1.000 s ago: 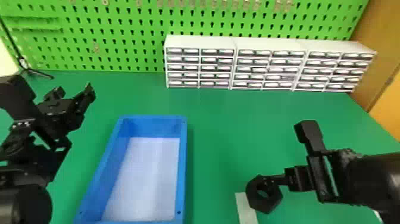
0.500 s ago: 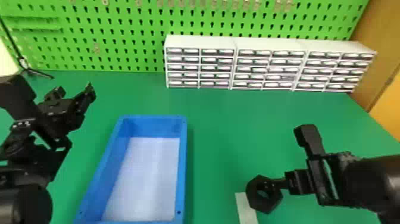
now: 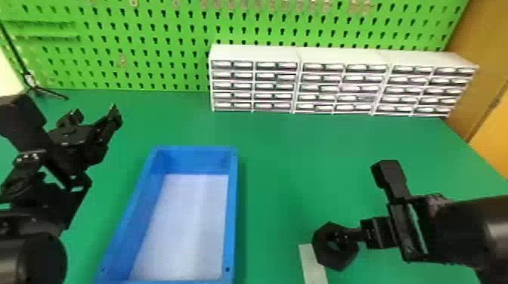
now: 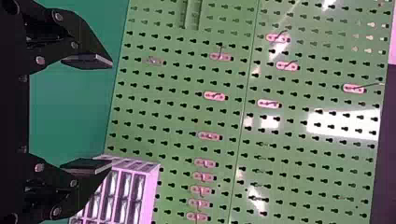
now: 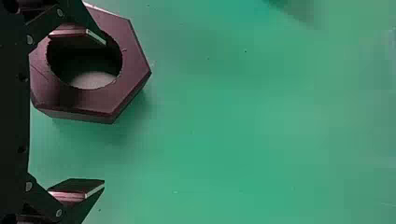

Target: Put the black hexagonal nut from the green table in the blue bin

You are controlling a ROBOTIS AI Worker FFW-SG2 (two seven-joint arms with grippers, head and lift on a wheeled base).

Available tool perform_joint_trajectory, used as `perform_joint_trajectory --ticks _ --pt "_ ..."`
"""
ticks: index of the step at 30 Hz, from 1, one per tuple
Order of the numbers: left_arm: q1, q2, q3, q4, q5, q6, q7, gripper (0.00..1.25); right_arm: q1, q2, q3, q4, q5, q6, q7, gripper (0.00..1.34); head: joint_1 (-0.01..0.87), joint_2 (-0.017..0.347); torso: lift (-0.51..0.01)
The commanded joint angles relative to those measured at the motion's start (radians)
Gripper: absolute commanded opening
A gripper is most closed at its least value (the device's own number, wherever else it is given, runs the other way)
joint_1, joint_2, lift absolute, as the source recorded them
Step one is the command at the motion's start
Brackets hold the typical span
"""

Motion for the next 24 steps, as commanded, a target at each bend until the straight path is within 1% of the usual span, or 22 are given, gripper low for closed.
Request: perform_joint_trajectory --ticks 1,24 --pt "0.000 0.000 0.000 0.000 0.002 0.000 0.000 0.75 -0.008 0.000 0.008 0.018 0.000 0.006 0.000 1.10 0.692 0.008 -0.097" --pt "0.000 0.000 0.000 0.000 0.004 0.000 0.000 0.75 -0.007 -0.003 0.020 0.038 0.000 0.006 0.001 1.10 0.692 0.008 -0.097"
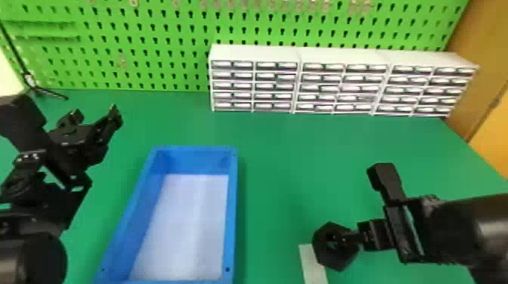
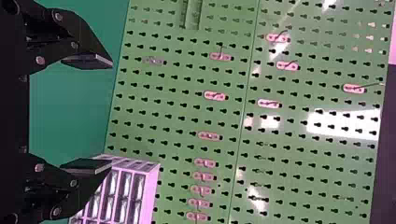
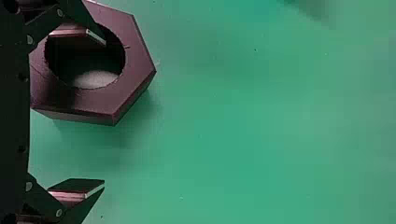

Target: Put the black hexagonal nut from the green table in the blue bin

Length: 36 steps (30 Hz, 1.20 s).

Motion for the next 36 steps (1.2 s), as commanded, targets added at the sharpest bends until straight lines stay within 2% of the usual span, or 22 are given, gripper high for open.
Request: perform_joint_trajectory --ticks 1,10,29,36 --pt "0.000 0.000 0.000 0.000 0.001 0.000 0.000 0.75 0.004 -0.002 0.001 0.000 -0.002 0.006 0.000 1.10 0.692 0.008 -0.097" --pt "0.002 0.000 0.000 0.001 0.001 0.000 0.000 0.75 0.007 -0.016 -0.001 0.000 -0.011 0.006 0.000 1.10 0.692 0.008 -0.097" --pt "0.000 0.000 0.000 0.005 0.004 0.000 0.000 0.75 0.015 -0.013 -0.003 0.022 0.015 0.006 0.000 1.11 0.692 0.008 -0.097" --pt "0.000 0.000 0.000 0.005 0.004 0.000 0.000 0.75 0.015 -0.013 -0.001 0.025 0.017 0.006 0.000 1.06 0.692 0.008 -0.097"
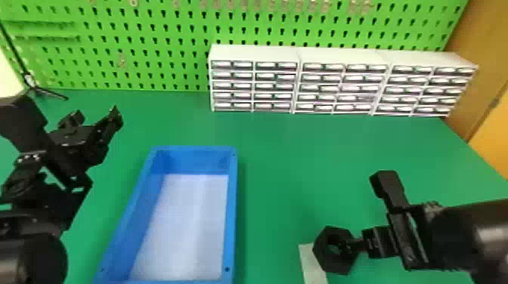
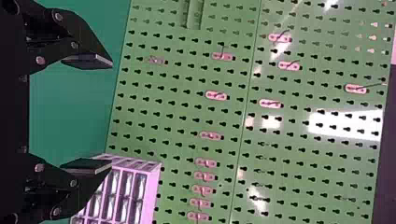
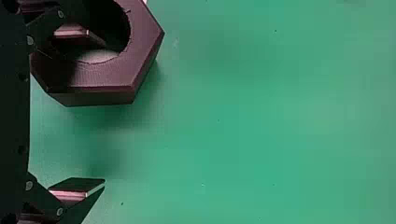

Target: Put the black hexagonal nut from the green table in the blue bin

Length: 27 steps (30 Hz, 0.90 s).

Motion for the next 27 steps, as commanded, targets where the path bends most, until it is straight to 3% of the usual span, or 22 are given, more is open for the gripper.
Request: perform_joint_trajectory --ticks 1,5,10,19,27 --pt "0.000 0.000 0.000 0.000 0.001 0.000 0.000 0.75 0.000 0.000 0.001 0.002 0.000 0.006 0.000 1.04 0.692 0.008 -0.097" --pt "0.000 0.000 -0.001 0.000 0.001 0.000 0.000 0.75 0.000 0.000 0.001 0.002 0.000 0.006 0.000 0.94 0.692 0.008 -0.097" --pt "0.000 0.000 -0.001 0.000 0.001 0.000 0.000 0.75 0.000 0.001 -0.001 0.006 0.000 0.006 0.000 0.60 0.692 0.008 -0.097" --pt "0.000 0.000 -0.003 0.001 0.002 0.000 0.000 0.75 -0.003 -0.003 0.021 0.006 0.014 0.006 0.000 0.34 0.692 0.008 -0.097" --pt "0.000 0.000 -0.003 0.001 0.002 0.000 0.000 0.75 -0.005 -0.002 0.029 0.006 0.020 0.006 0.000 0.32 0.692 0.008 -0.097"
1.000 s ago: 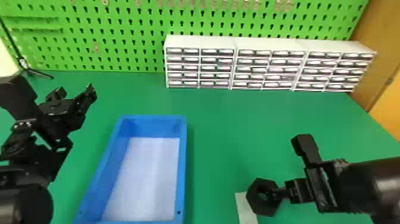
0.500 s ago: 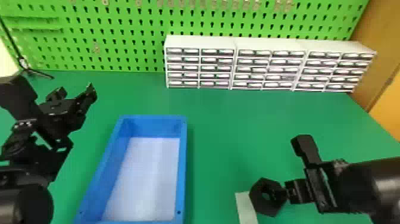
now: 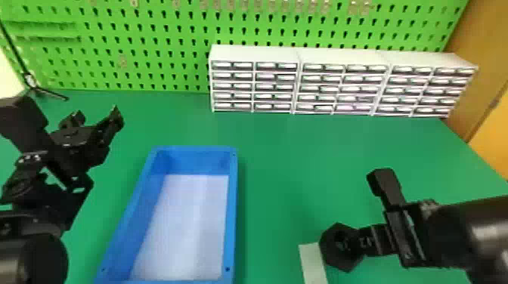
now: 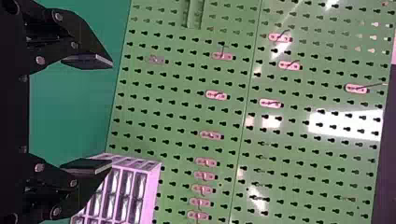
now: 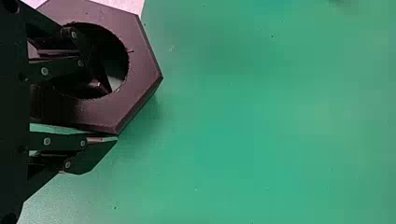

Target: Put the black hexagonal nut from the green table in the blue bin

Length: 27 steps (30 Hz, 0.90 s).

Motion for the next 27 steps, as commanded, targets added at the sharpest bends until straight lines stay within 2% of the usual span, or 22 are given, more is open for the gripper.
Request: perform_joint_trajectory --ticks 1,9,14,17,27 --pt "0.000 0.000 0.000 0.000 0.002 0.000 0.000 0.75 -0.002 0.000 0.003 0.000 0.002 0.006 0.000 0.32 0.692 0.008 -0.097" --pt "0.001 0.000 0.001 0.000 0.002 0.000 0.000 0.75 0.004 0.000 -0.011 -0.009 0.003 0.006 0.000 0.32 0.692 0.008 -0.097" --pt "0.001 0.000 0.005 0.002 0.002 0.000 0.000 0.75 0.015 0.019 -0.057 -0.012 0.011 0.006 0.000 0.32 0.692 0.008 -0.097" --pt "0.001 0.000 0.006 0.002 0.002 0.000 0.000 0.75 0.023 0.019 -0.072 -0.012 0.006 0.003 0.002 0.32 0.692 0.008 -0.097" --pt "-0.002 0.000 0.003 0.006 0.002 0.000 0.000 0.75 0.044 0.051 -0.152 -0.012 0.009 -0.165 0.002 0.32 0.692 0.008 -0.097"
